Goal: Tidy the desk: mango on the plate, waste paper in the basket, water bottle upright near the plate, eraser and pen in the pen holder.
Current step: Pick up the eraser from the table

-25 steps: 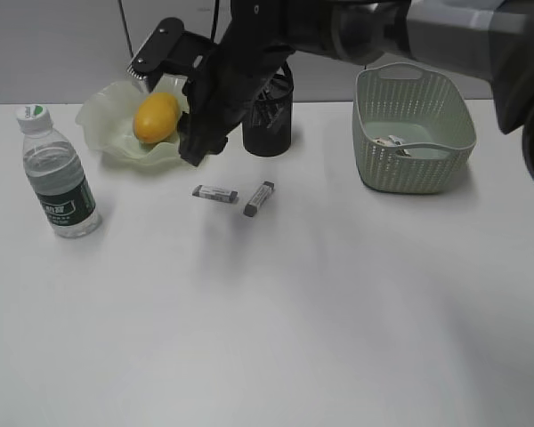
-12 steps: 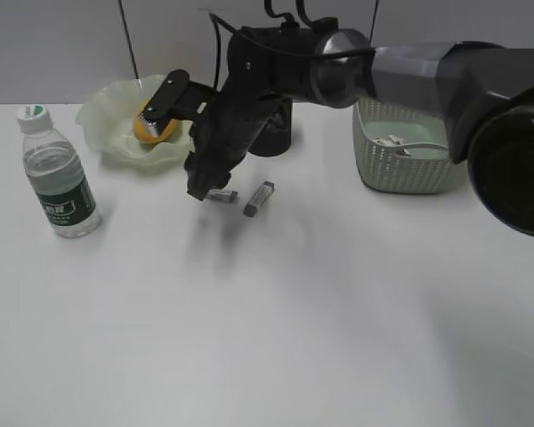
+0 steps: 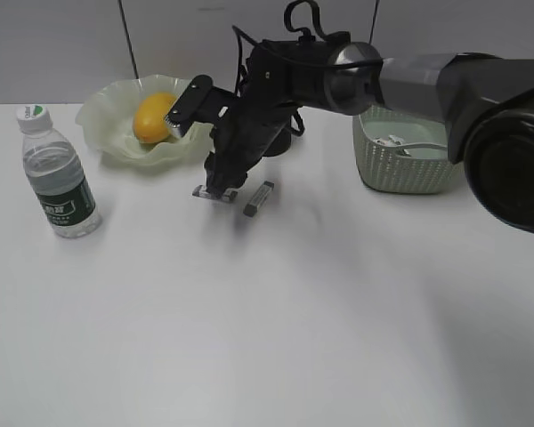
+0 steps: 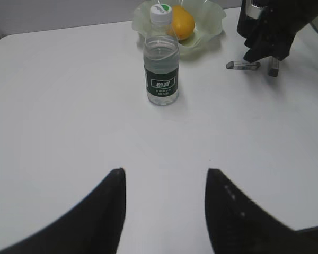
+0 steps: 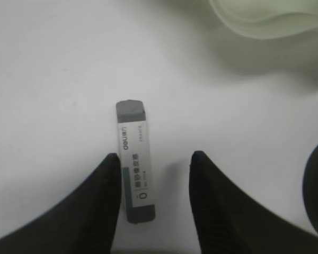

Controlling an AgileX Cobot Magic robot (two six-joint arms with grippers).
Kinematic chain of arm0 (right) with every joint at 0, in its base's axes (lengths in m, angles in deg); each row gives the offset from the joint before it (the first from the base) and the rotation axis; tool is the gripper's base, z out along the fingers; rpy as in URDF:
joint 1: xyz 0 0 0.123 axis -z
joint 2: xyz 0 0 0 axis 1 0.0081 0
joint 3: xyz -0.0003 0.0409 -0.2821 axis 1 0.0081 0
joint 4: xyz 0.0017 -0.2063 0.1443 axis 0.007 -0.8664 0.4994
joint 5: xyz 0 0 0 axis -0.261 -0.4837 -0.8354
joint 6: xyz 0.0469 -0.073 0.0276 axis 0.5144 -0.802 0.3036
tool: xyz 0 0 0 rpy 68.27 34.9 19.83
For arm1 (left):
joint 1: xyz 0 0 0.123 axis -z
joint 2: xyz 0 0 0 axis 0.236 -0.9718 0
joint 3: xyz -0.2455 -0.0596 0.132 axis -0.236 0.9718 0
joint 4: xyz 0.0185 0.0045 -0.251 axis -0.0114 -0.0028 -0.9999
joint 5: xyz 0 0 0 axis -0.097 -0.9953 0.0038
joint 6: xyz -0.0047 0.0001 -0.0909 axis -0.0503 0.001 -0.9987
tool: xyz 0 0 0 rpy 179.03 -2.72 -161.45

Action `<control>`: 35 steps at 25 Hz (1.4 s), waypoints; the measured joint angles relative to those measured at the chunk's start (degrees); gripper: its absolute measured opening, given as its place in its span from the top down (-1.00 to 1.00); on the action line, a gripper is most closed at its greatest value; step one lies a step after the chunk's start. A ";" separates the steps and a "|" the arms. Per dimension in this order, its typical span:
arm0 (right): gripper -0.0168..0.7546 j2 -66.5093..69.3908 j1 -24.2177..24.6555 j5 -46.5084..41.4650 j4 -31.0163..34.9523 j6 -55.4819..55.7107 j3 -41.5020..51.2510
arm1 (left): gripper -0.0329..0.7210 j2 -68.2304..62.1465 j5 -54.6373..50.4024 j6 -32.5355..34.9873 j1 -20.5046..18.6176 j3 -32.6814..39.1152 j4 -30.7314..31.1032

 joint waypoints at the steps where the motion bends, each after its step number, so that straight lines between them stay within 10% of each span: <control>1: 0.04 0.00 0.00 0.15 0.34 -0.07 0.00 | -0.08 0.00 0.00 0.00 0.00 0.00 -0.05; 18: 0.05 3.61 0.00 1.56 3.54 -2.78 -2.43 | -0.08 0.00 0.00 0.00 0.00 0.00 -0.05; 35: 0.53 3.78 0.00 -1.82 3.54 0.73 -4.57 | -0.07 0.00 0.00 0.00 0.00 0.00 -0.10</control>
